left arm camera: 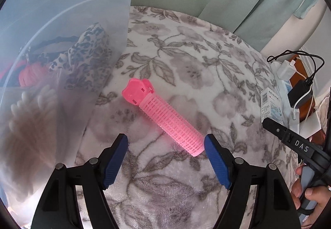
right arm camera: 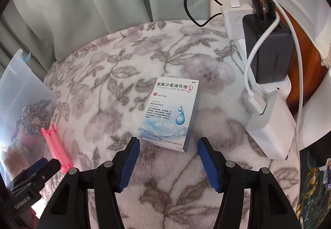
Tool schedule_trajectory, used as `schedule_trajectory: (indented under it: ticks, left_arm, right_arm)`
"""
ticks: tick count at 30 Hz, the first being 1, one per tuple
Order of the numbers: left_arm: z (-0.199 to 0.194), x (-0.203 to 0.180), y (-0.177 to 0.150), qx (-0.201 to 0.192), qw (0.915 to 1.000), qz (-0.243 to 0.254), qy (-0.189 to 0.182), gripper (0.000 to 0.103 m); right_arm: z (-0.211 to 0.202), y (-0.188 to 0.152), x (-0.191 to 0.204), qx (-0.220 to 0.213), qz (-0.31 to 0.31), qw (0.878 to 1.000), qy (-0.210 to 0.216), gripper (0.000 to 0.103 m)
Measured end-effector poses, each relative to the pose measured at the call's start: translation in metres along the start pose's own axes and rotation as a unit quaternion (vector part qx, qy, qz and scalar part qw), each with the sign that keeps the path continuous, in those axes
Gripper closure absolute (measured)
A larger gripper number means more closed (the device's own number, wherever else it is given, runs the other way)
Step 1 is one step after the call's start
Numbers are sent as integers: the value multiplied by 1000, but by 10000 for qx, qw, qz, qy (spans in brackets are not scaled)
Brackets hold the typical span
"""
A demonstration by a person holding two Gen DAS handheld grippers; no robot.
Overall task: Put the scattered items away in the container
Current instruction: 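Grasp the pink hair roller clip with the left tool while the right tool grasps the ear drops box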
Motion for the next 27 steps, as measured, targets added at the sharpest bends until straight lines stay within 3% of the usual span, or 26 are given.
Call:
schedule_trajectory:
  ticks: [7,10,16,19,25,27]
  left_arm:
    - [25,-14,14,78,9999,-93,93,26]
    - [34,-21,18,53,9995,117,291,26]
    - [46,-38,21,38,9966,692,438,47]
    - [50,-40,23,24,9950,875,476,47]
    - [47,-33,24,-45,9966,777,273,53]
    - [45,-30,23,-52,9972,725,180,55]
  right_arm:
    - [1,8,0,-49,251,9997,-56,40]
    - [1,10,1,-67,258,9996,-128,40]
    - [-2,14,2,-71,281,9995,-149,40]
    - [0,16,3,-66,202,9995,-240,40]
    - [-3,17,0,-109,299,9992,-227,40]
    - [-5,14,-2,-121,340,9991,-206,45]
Point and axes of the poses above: each gripper's, at about its wrist camera, not at the fingertips, and z roughly the way its jaws point, x to its left, y to its top, the point moved 7 cm from there along z, roughly the way its jaws point, and after that the axes turned 10 degrees about -y, right-handed, at the moved point
